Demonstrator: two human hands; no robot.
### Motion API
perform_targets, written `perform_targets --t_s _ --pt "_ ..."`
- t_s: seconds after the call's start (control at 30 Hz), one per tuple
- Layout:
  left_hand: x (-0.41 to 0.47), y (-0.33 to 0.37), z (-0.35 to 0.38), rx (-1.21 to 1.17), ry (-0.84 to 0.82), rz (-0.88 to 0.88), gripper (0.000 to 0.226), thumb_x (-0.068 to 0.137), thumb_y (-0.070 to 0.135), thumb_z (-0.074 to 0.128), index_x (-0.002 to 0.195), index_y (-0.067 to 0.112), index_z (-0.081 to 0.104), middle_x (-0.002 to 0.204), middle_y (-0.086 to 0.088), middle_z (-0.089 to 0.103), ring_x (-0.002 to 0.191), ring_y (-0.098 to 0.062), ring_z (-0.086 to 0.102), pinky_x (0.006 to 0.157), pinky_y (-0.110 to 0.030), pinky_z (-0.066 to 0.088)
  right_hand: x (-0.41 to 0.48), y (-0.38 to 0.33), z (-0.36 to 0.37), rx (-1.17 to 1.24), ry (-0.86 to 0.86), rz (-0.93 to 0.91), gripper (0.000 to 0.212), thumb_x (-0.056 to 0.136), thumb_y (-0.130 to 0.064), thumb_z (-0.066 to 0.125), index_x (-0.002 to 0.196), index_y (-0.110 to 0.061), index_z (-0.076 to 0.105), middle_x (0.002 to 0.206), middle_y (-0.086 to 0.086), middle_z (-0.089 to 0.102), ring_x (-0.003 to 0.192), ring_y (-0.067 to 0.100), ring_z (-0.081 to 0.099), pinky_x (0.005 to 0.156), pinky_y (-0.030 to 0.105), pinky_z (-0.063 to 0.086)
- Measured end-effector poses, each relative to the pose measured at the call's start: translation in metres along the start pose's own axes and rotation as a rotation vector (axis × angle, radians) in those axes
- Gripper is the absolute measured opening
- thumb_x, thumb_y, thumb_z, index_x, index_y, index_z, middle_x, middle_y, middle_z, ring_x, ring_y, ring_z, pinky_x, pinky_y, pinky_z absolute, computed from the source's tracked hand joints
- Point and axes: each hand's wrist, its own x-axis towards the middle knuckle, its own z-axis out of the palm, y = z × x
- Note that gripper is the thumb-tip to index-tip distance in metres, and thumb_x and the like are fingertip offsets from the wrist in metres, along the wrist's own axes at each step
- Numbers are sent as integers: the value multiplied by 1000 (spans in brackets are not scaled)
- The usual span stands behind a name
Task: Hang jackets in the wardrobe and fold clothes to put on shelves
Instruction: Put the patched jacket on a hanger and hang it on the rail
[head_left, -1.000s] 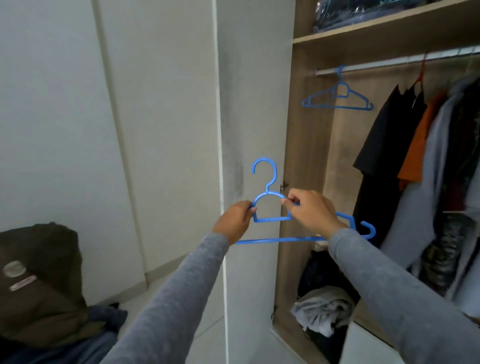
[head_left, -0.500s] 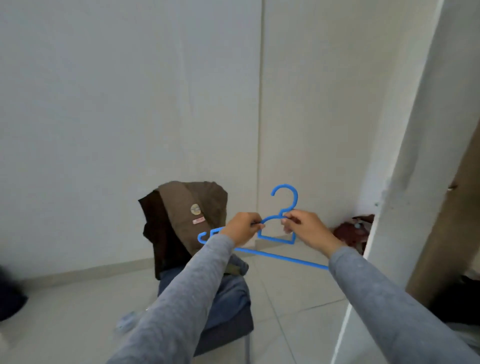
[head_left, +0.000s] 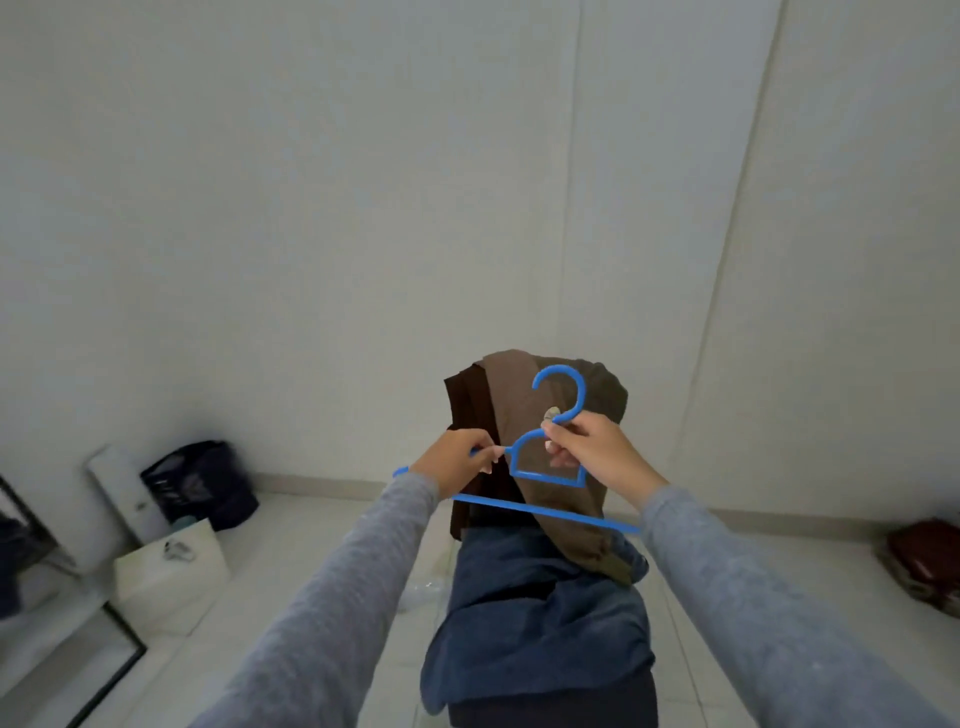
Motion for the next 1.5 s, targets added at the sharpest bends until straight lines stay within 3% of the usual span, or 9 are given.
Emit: perform_targets --t_s 0.3,0.43,0.63,0.77,0.9,1.07,1.23,1.37,1.5 --pt "144 -90 -28 121 -32 -185 44 95 49 41 97 12 65 94 -4 66 83 -18 59 79 -33 49 179 15 24 -17 -87 1 13 89 -23 63 95 -12 66 77 4 70 67 11 64 63 18 51" --pt "211 -116 -27 140 48 -198 33 97 39 42 96 14 62 88 -4 60 83 -19 55 76 -33 45 251 33 21 26 -36 19 13 90 -22 61 94 -10 66 81 8 70 68 12 63 69 23 52" --pt "278 -169 0 140 17 -330 29 97 35 44 108 16 62 106 -2 60 100 -20 57 85 -31 44 321 76 13 23 17 122 9 90 -19 61 90 -11 66 78 8 68 68 14 62 69 24 52" --pt "341 -197 -2 16 35 -397 25 94 30 50 103 10 62 108 -9 63 105 -25 57 90 -32 44 361 93 0 44 211 126 9 90 -18 62 88 -10 65 77 9 68 67 17 62 66 24 53" --pt "413 -200 -1 -142 49 -396 17 95 24 48 92 12 59 98 -6 59 100 -23 55 81 -24 36 397 105 -13 114 546 168 11 91 -20 60 90 -9 64 73 4 65 64 15 60 64 24 51" --pt "479 -203 19 -245 26 -454 29 97 22 42 82 8 62 95 -15 62 97 -30 56 92 -30 42 424 117 -19 161 830 150 10 93 -22 57 93 -12 60 77 1 64 64 10 58 65 21 50" --pt "503 -208 42 -471 111 -715 38 96 15 42 121 -11 54 123 -25 57 115 -37 53 94 -34 41 426 138 -15 135 824 186 7 95 -18 53 94 -13 58 82 5 63 71 15 60 67 24 51" --pt "518 -216 47 -630 176 -884 48 89 17 51 129 -9 46 132 -22 51 119 -36 51 102 -38 42 431 146 -21 155 781 192 9 95 -17 53 87 -20 56 85 8 64 71 17 61 65 23 51" --pt "543 -242 66 -867 184 -905 66 72 29 66 129 -1 50 124 -15 58 109 -32 59 98 -40 47 430 149 -26 164 635 180 5 95 -17 53 95 -13 57 84 8 63 72 16 60 64 21 51"
